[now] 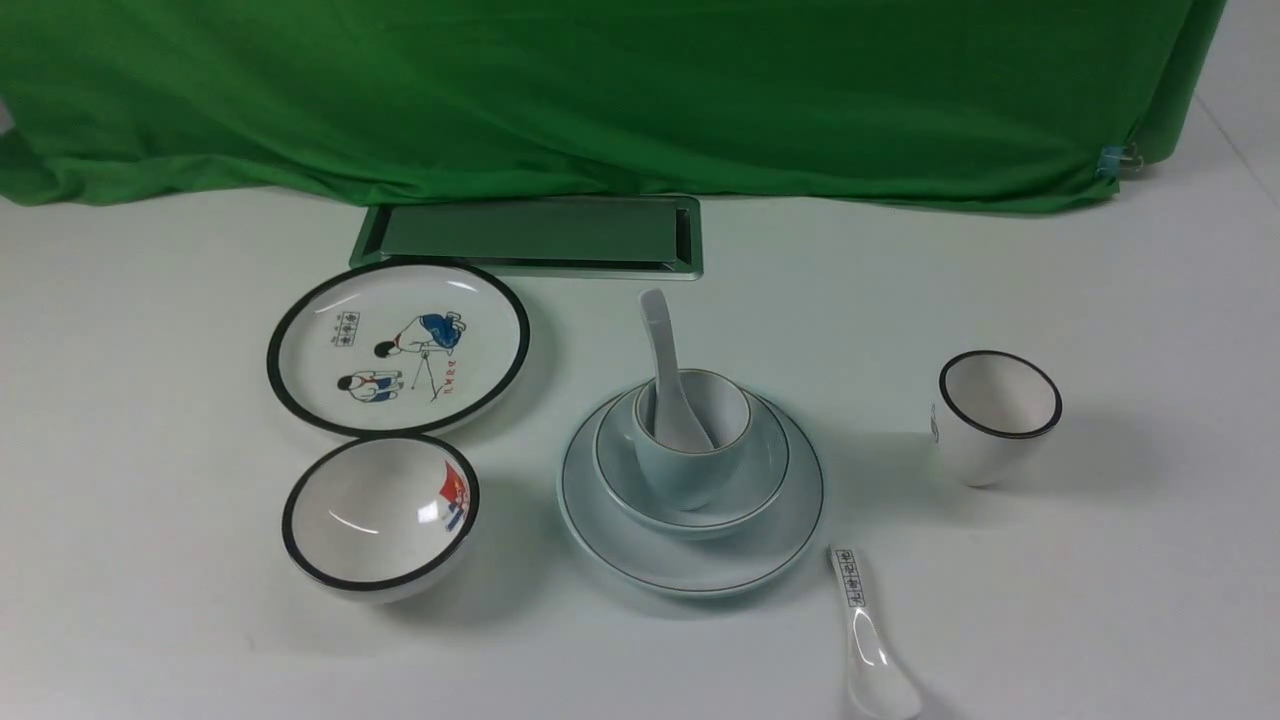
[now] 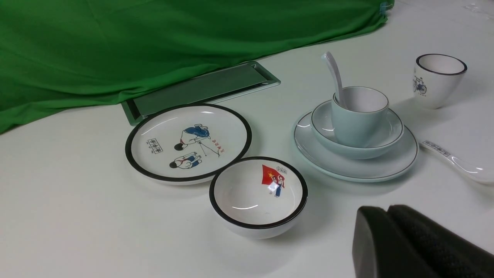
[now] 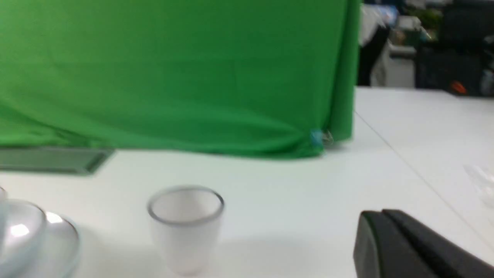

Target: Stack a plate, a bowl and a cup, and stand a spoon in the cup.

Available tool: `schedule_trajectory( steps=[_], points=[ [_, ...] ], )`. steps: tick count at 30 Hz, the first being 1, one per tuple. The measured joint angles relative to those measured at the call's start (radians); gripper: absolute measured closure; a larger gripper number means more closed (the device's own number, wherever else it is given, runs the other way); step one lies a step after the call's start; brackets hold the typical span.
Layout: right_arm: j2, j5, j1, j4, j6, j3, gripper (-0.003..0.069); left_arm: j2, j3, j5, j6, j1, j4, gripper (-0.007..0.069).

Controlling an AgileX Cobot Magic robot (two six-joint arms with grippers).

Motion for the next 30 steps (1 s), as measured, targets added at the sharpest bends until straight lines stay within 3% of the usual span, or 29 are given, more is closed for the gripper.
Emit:
schedule_trajectory(
  steps=[3,6,13,30],
  points=[
    [-0.013,0.088,-0.024,-0.093,0.119,0.000,0.0652,-0.002,0.000,0.001,0.000,0.000,-0.001,0.0653],
    [-0.015,0.142,-0.024,-0.121,0.149,0.000,0.0652,-0.001,0.000,0.001,0.000,0.000,0.000,0.0653],
    [-0.015,0.239,-0.024,-0.129,0.173,0.000,0.0652,-0.001,0.000,0.001,0.001,0.000,0.000,0.0653],
    [-0.016,0.250,0.037,-0.128,0.196,0.000,0.0652,-0.001,0.000,0.002,0.001,0.000,0.000,0.0653]
  ],
)
